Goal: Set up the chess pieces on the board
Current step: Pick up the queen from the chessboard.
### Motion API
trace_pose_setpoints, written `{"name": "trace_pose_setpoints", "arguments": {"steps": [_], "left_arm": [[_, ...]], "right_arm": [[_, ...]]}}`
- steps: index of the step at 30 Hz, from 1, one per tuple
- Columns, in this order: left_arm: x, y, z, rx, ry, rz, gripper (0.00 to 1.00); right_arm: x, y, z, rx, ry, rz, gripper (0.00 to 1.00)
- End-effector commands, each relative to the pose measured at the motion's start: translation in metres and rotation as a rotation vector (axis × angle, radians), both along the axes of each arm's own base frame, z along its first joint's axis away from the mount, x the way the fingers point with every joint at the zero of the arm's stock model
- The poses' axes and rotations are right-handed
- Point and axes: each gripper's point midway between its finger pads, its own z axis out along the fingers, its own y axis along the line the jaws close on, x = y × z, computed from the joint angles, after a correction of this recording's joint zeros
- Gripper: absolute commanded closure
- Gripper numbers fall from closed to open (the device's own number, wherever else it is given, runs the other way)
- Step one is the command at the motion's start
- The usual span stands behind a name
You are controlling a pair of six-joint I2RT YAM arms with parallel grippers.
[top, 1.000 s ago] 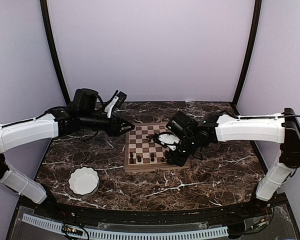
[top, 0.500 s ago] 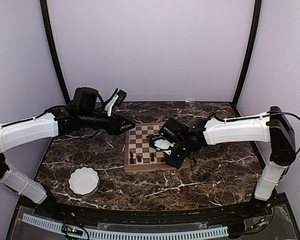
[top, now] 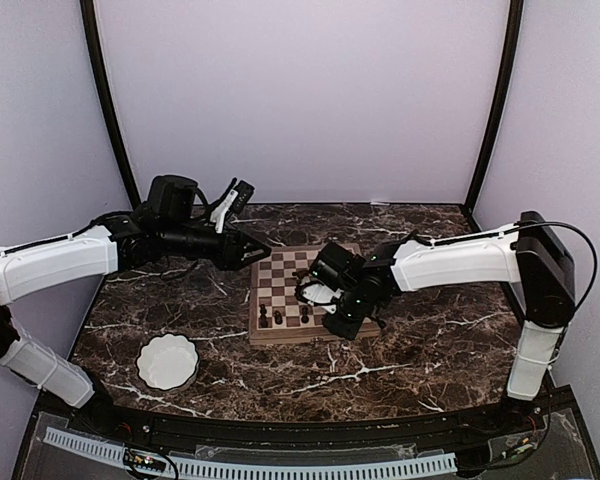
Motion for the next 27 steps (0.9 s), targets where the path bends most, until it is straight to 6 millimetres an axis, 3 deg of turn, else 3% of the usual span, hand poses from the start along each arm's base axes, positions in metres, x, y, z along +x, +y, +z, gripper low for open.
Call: {"name": "trace_pose_setpoints", "arguments": {"steps": [1, 7, 12, 17, 23, 27], "left_arm": [[0.0, -0.005, 0.014, -0.026, -0.019, -0.012, 0.58], [0.001, -0.005, 0.012, -0.023, -0.014, -0.009, 0.58], [0.001, -0.005, 0.009, -0.019, -0.003, -0.006, 0.58], [-0.01, -0.001, 0.004, -0.004, 0.009, -0.033, 0.58], [-0.055, 0.011, -0.005, 0.018, -0.038, -0.153, 0.57], [-0.078, 0.011, -0.002, -0.03, -0.065, -0.243, 0.54]], "right_arm": [[0.002, 0.007, -0.001, -0.002, -0.005, 0.0, 0.68], [0.001, 0.005, -0.009, -0.019, 0.007, -0.012, 0.73], [0.0, 0.004, -0.004, -0.016, 0.011, -0.028, 0.89], [-0.01, 0.01, 0.025, 0.041, 0.035, -0.047, 0.96], [-0.03, 0.032, 0.084, 0.194, 0.101, -0.029, 0.96], [-0.036, 0.047, 0.112, 0.277, 0.119, 0.042, 0.96]]}}
